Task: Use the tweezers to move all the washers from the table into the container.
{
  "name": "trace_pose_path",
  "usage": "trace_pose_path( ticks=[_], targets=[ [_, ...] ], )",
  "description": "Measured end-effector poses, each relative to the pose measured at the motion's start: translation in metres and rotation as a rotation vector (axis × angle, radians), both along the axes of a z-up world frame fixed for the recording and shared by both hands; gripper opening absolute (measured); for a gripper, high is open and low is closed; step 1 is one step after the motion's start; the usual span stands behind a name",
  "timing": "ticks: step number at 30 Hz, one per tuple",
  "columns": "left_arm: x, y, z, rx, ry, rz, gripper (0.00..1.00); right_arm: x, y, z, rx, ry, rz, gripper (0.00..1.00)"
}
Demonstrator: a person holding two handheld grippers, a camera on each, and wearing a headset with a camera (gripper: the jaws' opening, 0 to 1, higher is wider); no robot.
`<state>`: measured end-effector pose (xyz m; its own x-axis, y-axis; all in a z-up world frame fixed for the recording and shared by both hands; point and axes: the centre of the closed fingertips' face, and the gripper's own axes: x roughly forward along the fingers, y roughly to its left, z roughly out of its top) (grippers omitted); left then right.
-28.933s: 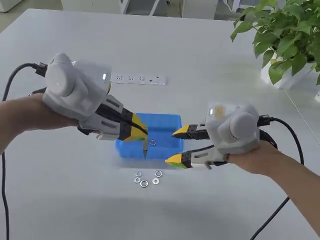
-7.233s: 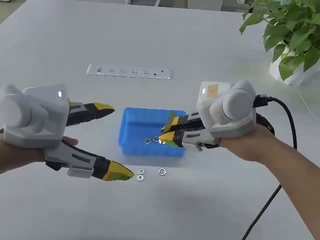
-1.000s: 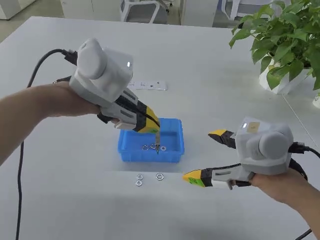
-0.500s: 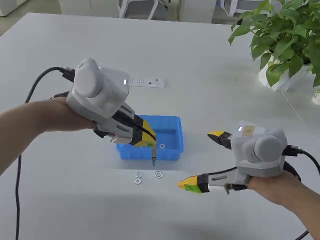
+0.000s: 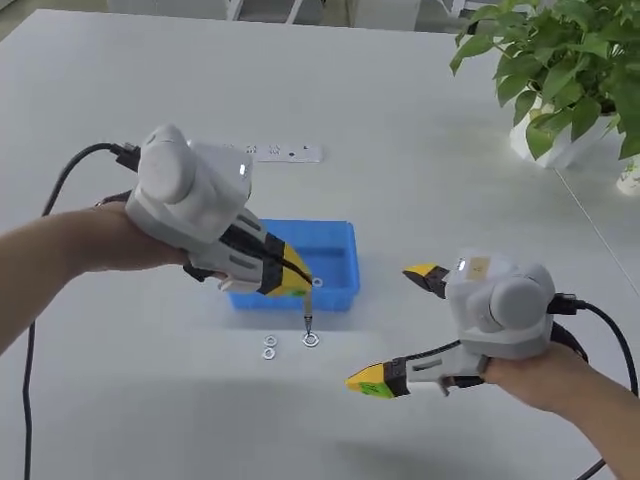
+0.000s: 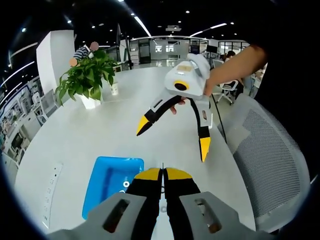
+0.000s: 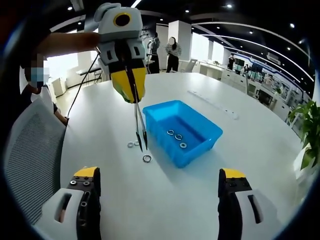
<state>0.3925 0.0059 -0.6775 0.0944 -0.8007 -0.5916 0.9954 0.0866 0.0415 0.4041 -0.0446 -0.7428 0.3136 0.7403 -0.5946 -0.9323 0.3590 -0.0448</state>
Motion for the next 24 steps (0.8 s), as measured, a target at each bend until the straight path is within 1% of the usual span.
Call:
trace_pose_path(
  ticks=[7,15,20,24],
  targets=[
    [-0.001,-0.002,-0.006,-0.004,0.010,-0.005,0.05,-0.002,0.002,-0.001,0.006,0.007,0.000,0.98],
    [-0.002,-0.004,-0.014,0.000,0.009,-0.014,0.05,-0.002,0.005,-0.002,0.011,0.011,0.004,0.97],
    [-0.004,-0.004,-0.020,0.008,0.020,-0.018,0.05,-0.003,0.005,-0.004,0.001,0.014,0.009,0.97],
    [-0.005,-0.005,-0.023,0.012,0.011,-0.024,0.05,-0.004,0.005,-0.005,0.001,0.016,0.011,0.96]
  ],
)
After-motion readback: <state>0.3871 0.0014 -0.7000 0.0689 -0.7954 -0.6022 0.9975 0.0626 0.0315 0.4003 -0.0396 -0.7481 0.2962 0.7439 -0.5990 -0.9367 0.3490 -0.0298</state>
